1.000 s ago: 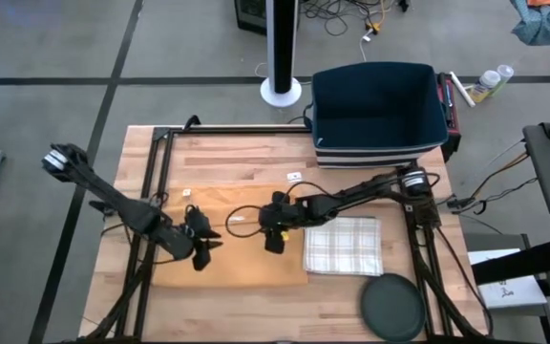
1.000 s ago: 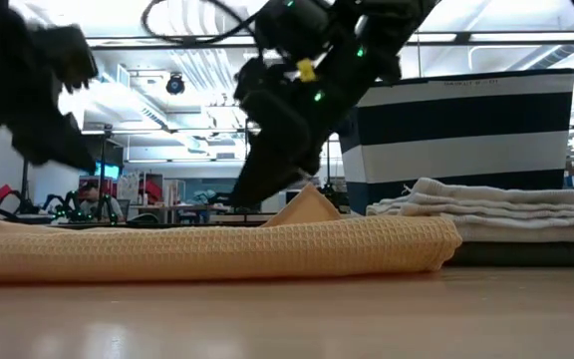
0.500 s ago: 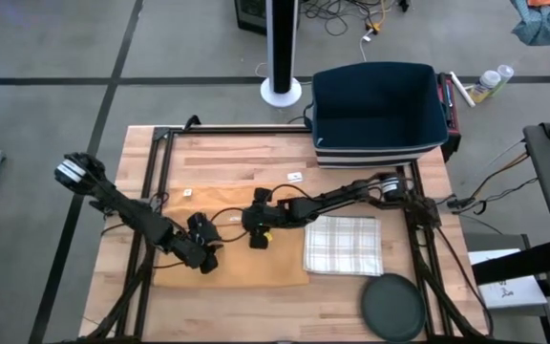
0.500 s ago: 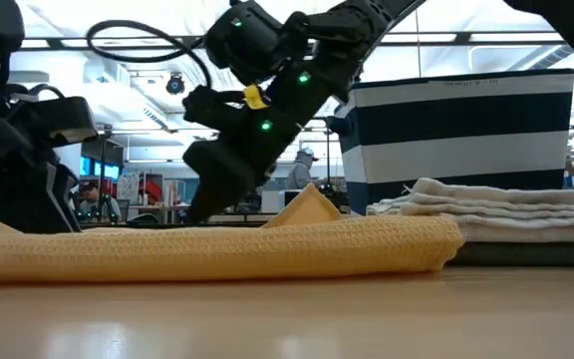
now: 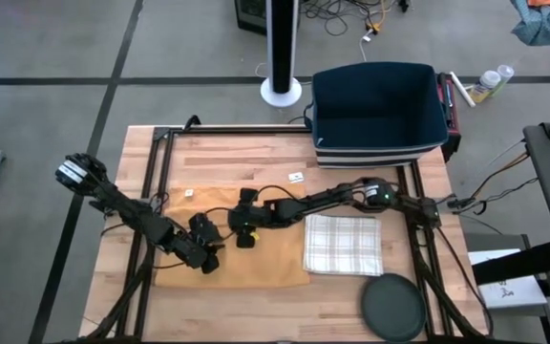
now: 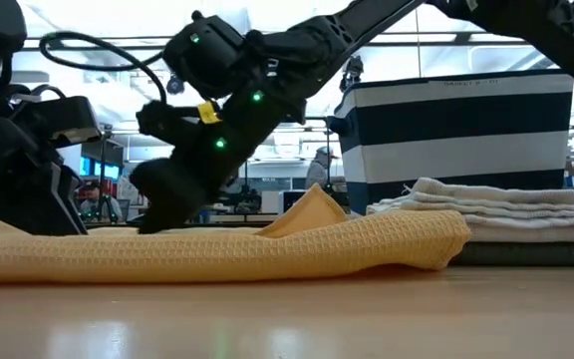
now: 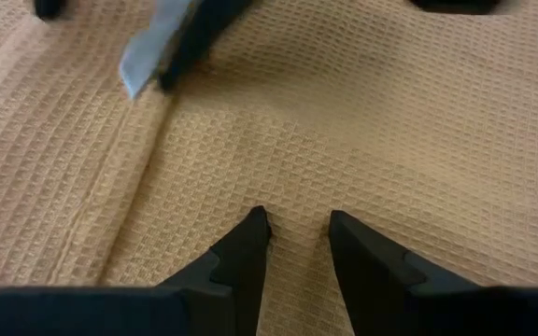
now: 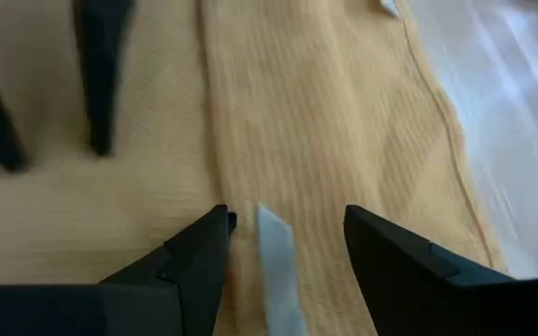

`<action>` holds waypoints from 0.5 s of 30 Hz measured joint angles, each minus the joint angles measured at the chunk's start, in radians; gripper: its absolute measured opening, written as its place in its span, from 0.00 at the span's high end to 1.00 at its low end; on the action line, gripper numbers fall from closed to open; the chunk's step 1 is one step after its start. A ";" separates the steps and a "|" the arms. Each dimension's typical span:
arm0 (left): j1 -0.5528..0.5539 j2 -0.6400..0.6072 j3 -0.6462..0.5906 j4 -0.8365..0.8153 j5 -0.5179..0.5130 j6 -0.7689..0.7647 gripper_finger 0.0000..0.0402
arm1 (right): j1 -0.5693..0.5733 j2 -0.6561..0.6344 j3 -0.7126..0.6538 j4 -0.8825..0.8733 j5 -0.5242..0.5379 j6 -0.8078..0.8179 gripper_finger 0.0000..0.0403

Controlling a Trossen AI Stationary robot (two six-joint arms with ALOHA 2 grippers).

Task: Fold kitchen towel into neat rectangle
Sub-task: Fold the orange towel

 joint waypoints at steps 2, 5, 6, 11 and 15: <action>0.000 -0.001 0.000 -0.016 0.009 0.000 0.72 | -0.016 0.002 0.015 -0.024 0.059 -0.017 0.50; -0.001 -0.001 0.001 -0.030 0.014 -0.001 0.72 | -0.041 -0.011 0.058 -0.105 0.194 -0.069 0.51; -0.001 -0.001 0.001 -0.032 0.016 0.000 0.72 | -0.050 -0.017 0.076 -0.132 0.231 -0.075 0.51; -0.001 -0.001 0.001 -0.033 0.018 -0.001 0.72 | -0.083 -0.037 0.146 -0.246 0.067 0.008 0.53; -0.001 -0.001 0.001 -0.033 0.017 -0.001 0.72 | -0.072 -0.024 0.143 -0.226 -0.303 0.069 0.55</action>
